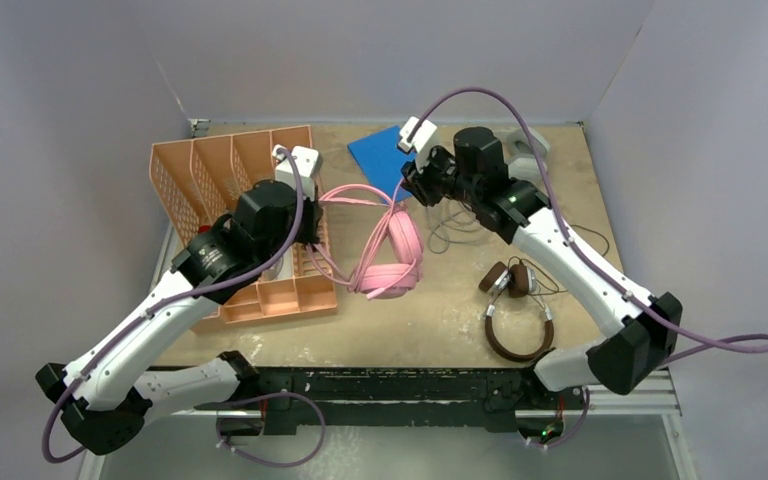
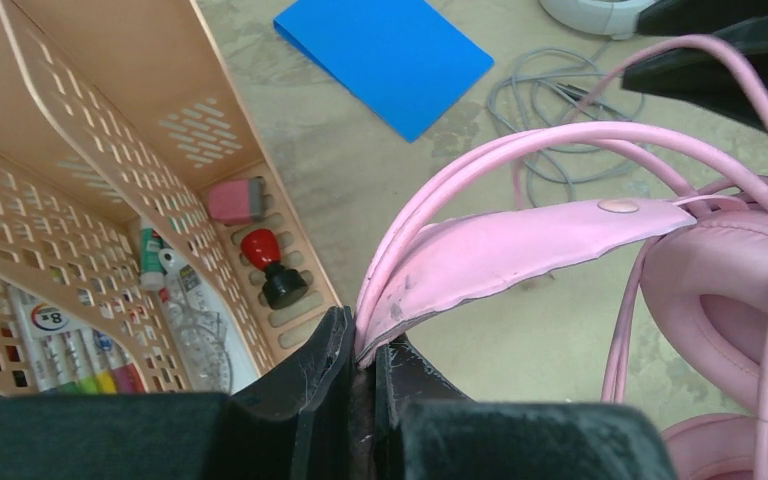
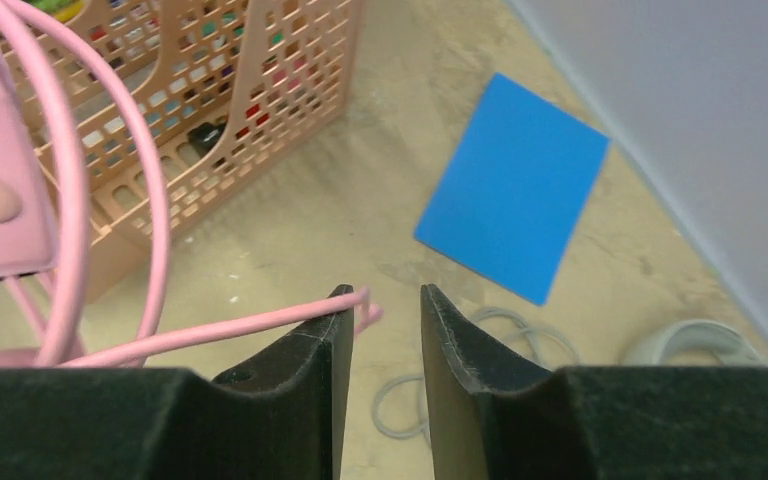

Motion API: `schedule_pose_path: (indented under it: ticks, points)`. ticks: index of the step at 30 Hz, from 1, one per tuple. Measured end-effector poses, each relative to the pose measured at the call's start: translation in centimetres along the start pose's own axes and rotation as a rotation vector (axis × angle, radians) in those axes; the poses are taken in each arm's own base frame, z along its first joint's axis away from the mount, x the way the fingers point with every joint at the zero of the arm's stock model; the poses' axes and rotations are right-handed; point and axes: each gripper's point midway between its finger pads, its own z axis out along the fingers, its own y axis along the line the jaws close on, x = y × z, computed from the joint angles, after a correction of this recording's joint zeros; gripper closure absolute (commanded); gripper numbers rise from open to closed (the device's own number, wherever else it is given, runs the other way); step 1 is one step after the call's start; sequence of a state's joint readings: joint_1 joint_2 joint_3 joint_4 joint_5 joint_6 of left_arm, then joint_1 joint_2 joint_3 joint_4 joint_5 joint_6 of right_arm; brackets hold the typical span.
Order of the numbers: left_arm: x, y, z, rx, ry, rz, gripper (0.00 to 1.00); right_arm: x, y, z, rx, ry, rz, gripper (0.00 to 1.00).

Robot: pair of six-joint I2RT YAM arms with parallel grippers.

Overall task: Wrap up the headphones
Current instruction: Wrap the headphones cable around the headphones.

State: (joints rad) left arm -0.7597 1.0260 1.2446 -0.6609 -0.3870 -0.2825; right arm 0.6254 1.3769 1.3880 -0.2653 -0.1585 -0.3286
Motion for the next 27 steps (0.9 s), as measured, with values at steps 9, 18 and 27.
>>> schedule_pose_path:
  ticks: [9, 18, 27]
  points:
    - [0.6, -0.2, -0.7, 0.011, 0.018, -0.068, 1.00, 3.8, 0.2, 2.3, -0.068, 0.018, 0.190, 0.45]
    - [-3.0, 1.3, -2.6, -0.089, -0.022, -0.181, 1.00, 12.1, 3.3, 3.6, -0.064, 0.136, 0.431, 0.11]
    - [-5.3, 1.4, -3.5, -0.116, -0.030, -0.241, 1.00, 14.3, 5.1, 3.5, -0.118, 0.001, 0.533, 0.01]
